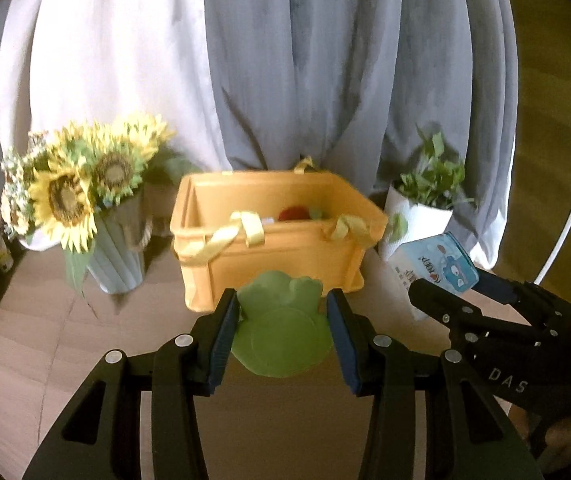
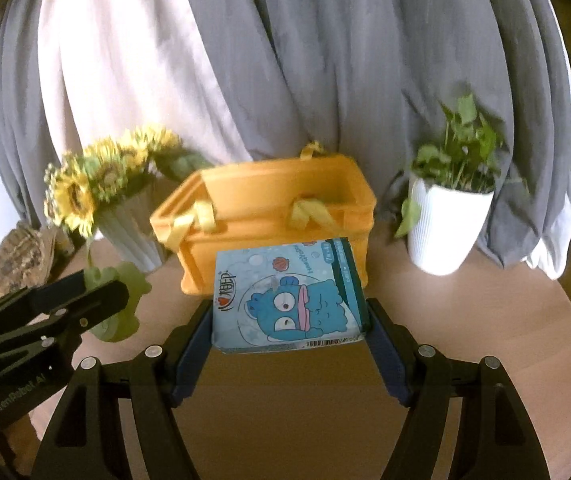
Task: Organize soft objects
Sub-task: 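Lift and carry the green sponge and tissue pack over the orange crate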
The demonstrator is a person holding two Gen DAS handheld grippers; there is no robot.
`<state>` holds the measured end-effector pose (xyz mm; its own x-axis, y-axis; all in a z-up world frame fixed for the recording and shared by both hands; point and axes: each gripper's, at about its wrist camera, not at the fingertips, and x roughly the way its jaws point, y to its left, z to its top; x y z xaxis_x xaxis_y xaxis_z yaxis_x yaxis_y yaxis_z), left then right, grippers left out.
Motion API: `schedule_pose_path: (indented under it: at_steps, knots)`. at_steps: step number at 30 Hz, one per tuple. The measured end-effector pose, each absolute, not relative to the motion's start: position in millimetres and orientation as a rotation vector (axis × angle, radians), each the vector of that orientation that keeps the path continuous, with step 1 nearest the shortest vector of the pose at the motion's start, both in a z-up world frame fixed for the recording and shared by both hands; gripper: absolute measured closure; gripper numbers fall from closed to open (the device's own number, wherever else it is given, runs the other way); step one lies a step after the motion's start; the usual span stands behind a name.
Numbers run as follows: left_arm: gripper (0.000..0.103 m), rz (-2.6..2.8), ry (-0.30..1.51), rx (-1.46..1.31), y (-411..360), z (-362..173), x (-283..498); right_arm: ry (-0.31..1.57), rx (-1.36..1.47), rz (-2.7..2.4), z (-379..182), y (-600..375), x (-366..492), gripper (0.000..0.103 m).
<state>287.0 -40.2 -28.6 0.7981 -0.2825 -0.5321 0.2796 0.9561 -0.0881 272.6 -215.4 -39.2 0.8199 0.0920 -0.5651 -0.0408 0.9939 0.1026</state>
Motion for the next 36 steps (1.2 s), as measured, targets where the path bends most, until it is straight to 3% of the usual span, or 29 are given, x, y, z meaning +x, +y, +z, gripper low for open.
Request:
schedule_pose_path:
  at_steps: [15,36]
  knots:
    - [0.058,-0.269,0.432,0.017,-46.1,10.2,310.8,0.489,0.085,0.087,-0.9,-224.6,299.3,0.029]
    - [0.058,-0.225,0.385,0.009,-46.1,27.4,418.7,0.467,0.071,0.072,14.7,-224.1,403.4,0.029]
